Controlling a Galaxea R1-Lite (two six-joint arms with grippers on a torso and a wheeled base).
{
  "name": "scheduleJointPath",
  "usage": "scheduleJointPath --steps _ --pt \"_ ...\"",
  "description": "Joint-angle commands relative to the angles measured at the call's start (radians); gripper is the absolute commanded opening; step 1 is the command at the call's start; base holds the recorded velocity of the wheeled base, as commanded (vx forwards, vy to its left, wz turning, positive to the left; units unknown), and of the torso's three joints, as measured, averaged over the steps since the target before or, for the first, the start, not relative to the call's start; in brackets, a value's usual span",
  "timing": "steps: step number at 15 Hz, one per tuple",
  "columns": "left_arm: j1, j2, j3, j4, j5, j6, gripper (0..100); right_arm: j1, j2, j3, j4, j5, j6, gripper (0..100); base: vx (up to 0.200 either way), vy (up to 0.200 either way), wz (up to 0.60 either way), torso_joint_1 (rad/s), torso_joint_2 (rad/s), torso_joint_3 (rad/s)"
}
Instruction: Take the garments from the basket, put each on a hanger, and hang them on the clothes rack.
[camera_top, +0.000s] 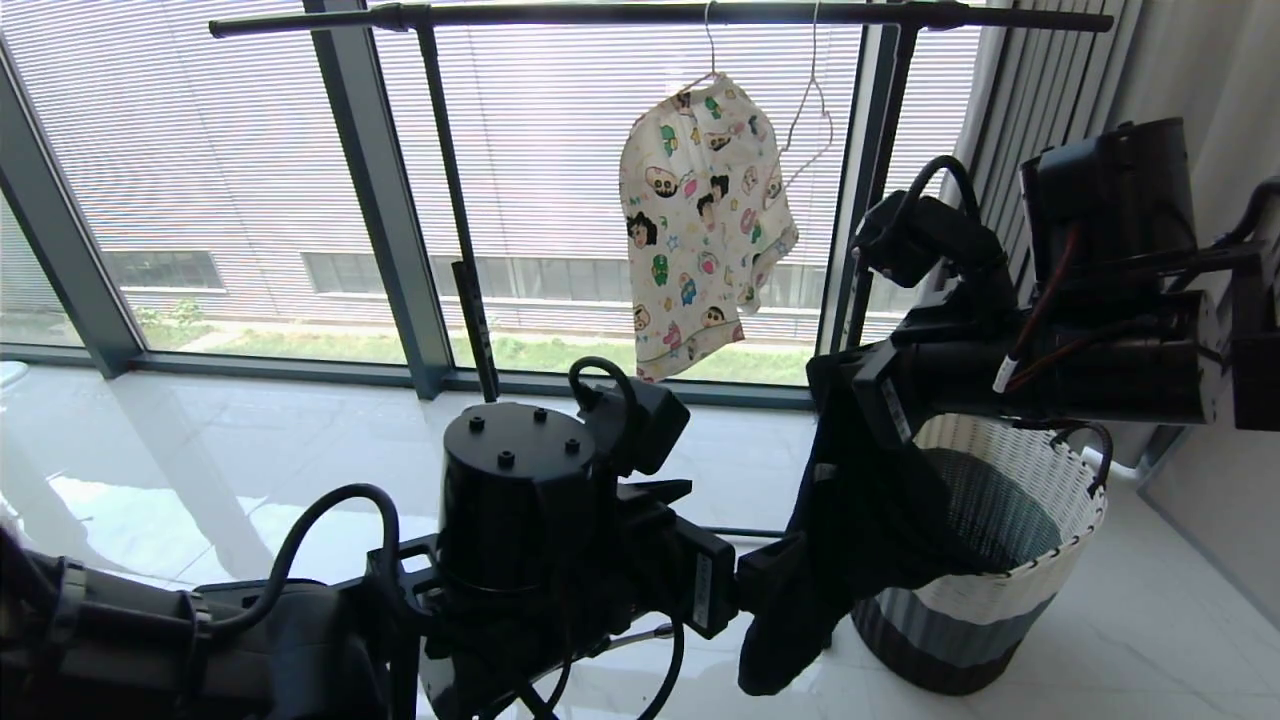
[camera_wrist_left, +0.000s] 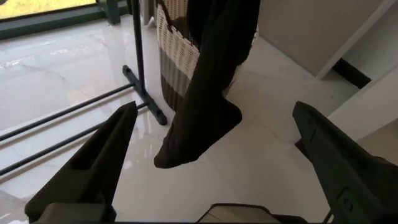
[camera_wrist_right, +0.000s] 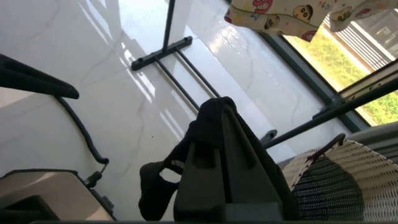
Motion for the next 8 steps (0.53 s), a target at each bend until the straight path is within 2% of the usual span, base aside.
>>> scheduleJointPath --steps 1,4,6,8 --pt "0.021 0.112 -0.031 -0.027 -0.002 0.0 100 0.031 -0.015 -0.002 0.011 0.0 0.0 0 0.0 0.0 0.0 0.0 0.0 0.0" --pt "0.043 0.168 -0.099 -0.043 0.004 -0.043 100 0.077 -0.021 -0.002 0.014 -0.001 0.0 0 0.0 0.0 0.0 0.0 0.0 0.0" --pt "0.041 0.172 -0.114 -0.045 0.018 -0.094 100 0.085 -0.02 -0.002 0.014 -0.003 0.0 0 0.0 0.0 0.0 0.0 0.0 0.0" --pt "0.02 0.173 -0.11 -0.045 0.018 -0.1 100 0.097 -0.018 -0.002 0.014 -0.006 0.0 0 0.0 0.0 0.0 0.0 0.0 0.0"
